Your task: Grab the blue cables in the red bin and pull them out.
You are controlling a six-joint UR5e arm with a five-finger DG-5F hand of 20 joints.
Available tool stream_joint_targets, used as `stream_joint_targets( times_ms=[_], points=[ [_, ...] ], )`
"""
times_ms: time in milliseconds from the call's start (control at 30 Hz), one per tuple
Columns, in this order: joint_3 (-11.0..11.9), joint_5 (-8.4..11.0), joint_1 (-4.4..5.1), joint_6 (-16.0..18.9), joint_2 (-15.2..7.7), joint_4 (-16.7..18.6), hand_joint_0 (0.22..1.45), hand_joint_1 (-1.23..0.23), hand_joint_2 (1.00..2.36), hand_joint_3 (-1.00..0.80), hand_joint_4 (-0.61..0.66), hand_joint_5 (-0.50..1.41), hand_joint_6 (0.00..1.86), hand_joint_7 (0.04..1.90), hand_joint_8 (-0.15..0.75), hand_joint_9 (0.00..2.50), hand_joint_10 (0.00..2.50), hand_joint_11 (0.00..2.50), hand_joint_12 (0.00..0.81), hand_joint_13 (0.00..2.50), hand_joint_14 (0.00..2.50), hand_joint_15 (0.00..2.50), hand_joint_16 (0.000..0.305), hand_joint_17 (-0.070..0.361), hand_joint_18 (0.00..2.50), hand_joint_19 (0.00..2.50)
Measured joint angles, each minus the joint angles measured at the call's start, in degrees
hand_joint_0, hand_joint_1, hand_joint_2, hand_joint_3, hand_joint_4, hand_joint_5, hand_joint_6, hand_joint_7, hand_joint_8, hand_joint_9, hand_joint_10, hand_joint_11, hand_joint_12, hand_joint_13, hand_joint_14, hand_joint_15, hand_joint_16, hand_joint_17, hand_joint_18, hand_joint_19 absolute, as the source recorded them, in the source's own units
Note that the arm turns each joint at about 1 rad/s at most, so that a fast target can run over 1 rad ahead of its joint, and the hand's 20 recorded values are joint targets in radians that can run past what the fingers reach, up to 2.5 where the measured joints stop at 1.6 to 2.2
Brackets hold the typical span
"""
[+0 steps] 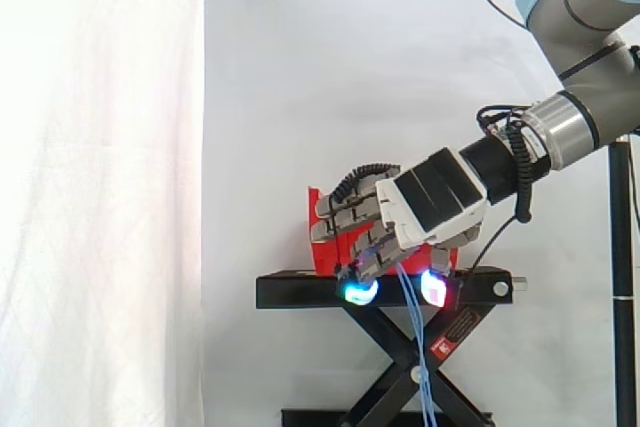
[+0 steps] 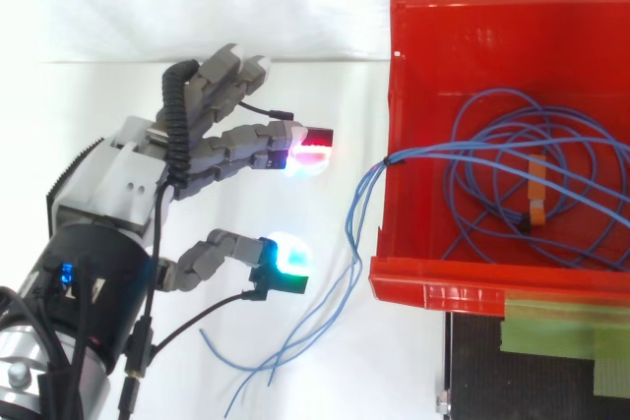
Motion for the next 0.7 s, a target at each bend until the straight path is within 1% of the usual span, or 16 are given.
stream_joint_targets(
  times_ms=[133,200,333,600,700],
  points=[
    [0.02,-0.38,-0.41,-0.41,0.0,0.37,0.76,-0.96,1.0,-1.0,0.22,0.81,0.01,0.73,0.287,0.76,0.01,0.3,0.378,0.36,0.0,0.07,0.057,0.127,0.29,0.1],
    [0.04,-0.59,-0.5,-0.63,0.0,0.47,0.75,-0.97,1.0,-1.0,0.2,0.79,0.01,0.79,0.29,0.76,0.01,0.3,0.379,0.37,0.0,0.07,0.057,0.128,0.29,0.09],
    [0.03,-0.81,-0.61,-1.09,0.0,0.53,0.74,-1.0,1.0,-1.0,0.2,0.78,0.01,0.84,0.288,0.75,0.01,0.32,0.384,0.37,0.0,0.06,0.058,0.13,0.3,0.09],
    [-0.01,-0.87,-0.64,-1.22,0.01,0.59,0.72,-1.01,1.0,-1.0,0.21,0.8,0.0,0.84,0.288,0.74,0.01,0.31,0.39,0.36,0.0,0.07,0.059,0.133,0.29,0.09],
    [-0.14,-0.88,-0.64,-1.21,-0.02,0.75,0.71,-1.01,1.0,-1.0,0.23,0.81,0.01,0.8,0.288,0.73,0.01,0.3,0.391,0.36,0.0,0.06,0.059,0.133,0.29,0.09]
  ],
)
